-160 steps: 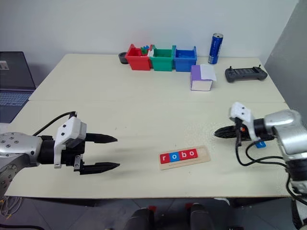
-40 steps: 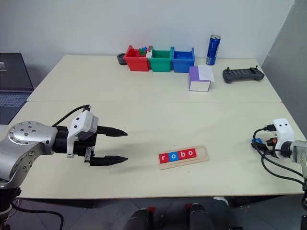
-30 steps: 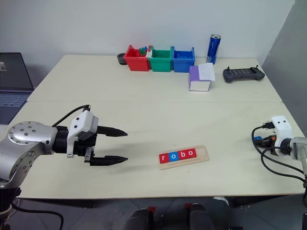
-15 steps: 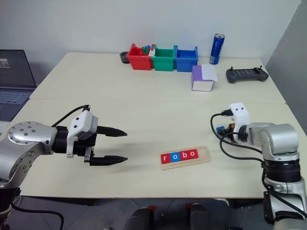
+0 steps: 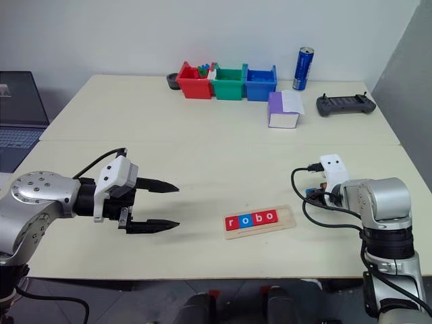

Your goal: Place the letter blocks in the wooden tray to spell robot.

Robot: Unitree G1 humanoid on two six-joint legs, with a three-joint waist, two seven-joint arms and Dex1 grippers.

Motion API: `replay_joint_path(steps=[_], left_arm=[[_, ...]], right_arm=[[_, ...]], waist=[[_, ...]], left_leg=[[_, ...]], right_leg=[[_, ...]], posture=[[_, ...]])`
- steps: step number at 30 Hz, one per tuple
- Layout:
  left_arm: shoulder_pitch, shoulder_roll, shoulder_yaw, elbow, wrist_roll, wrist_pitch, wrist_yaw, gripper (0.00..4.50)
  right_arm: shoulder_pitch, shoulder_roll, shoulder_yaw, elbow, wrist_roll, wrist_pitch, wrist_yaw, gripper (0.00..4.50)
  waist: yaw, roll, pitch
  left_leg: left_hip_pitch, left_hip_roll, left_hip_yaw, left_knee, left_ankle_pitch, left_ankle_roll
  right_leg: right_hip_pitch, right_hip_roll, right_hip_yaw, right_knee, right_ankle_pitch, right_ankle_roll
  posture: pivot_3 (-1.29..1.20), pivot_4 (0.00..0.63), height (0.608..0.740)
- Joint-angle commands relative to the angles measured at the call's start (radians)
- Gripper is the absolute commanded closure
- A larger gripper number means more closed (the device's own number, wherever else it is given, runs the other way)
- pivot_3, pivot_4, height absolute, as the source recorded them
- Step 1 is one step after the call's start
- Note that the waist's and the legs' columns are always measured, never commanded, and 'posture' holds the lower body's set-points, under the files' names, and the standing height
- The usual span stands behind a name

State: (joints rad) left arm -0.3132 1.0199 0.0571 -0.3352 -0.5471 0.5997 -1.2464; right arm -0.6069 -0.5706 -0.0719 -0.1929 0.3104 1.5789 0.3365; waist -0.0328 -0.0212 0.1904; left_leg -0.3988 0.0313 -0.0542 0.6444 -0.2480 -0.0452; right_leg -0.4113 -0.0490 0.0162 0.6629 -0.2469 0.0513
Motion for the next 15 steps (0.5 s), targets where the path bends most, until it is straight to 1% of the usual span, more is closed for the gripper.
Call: replay_joint_path(steps=[1,5,7,9,12,15], left_arm=[[-0.003,0.007,0.018,-0.015,-0.006,-0.013,-0.002,0.0],[-0.003,0.009,0.019,-0.016,-0.005,-0.012,-0.003,0.0],[-0.003,0.01,0.02,-0.017,-0.005,-0.01,-0.001,0.0],[-0.005,0.011,0.021,-0.017,-0.005,-0.009,0.0,0.0],[-0.008,0.013,0.022,-0.017,-0.007,-0.004,0.001,0.0],[-0.009,0.016,0.025,-0.017,-0.008,0.0,0.001,0.0]], right_arm=[[-0.001,-0.02,0.006,-0.032,0.006,-0.016,0.007,2.06],[-0.017,-0.047,0.011,-0.041,0.023,-0.004,0.031,0.62],[-0.028,-0.086,0.011,-0.046,0.05,0.004,0.067,0.04],[-0.035,-0.145,0.011,-0.037,0.068,-0.014,0.107,0.04],[-0.046,-0.253,0.023,0.014,0.082,-0.128,0.197,0.04],[0.001,-0.351,0.066,0.074,0.055,-0.439,0.376,0.04]], waist=[[0.0,0.0,0.0],[0.0,0.0,0.0],[0.0,0.0,0.0],[0.0,0.0,0.0],[0.0,0.0,0.0],[0.0,0.0,0.0]], left_leg=[[0.0,0.0,0.0,0.0,0.0,0.0],[0.0,0.0,0.0,0.0,0.0,0.0],[0.0,0.0,0.0,0.0,0.0,0.0],[0.0,0.0,0.0,0.0,0.0,0.0],[0.0,0.0,0.0,0.0,0.0,0.0],[0.0,0.0,0.0,0.0,0.0,0.0]], right_leg=[[0.0,0.0,0.0,0.0,0.0,0.0],[0.0,0.0,0.0,0.0,0.0,0.0],[0.0,0.0,0.0,0.0,0.0,0.0],[0.0,0.0,0.0,0.0,0.0,0.0],[0.0,0.0,0.0,-0.001,0.0,0.0],[0.0,0.0,0.0,-0.001,-0.003,0.004]], posture=[[0.0,0.15,0.74],[0.0,0.15,0.74],[0.0,0.15,0.74],[0.0,0.15,0.74],[0.0,0.15,0.74],[0.0,0.15,0.74]])
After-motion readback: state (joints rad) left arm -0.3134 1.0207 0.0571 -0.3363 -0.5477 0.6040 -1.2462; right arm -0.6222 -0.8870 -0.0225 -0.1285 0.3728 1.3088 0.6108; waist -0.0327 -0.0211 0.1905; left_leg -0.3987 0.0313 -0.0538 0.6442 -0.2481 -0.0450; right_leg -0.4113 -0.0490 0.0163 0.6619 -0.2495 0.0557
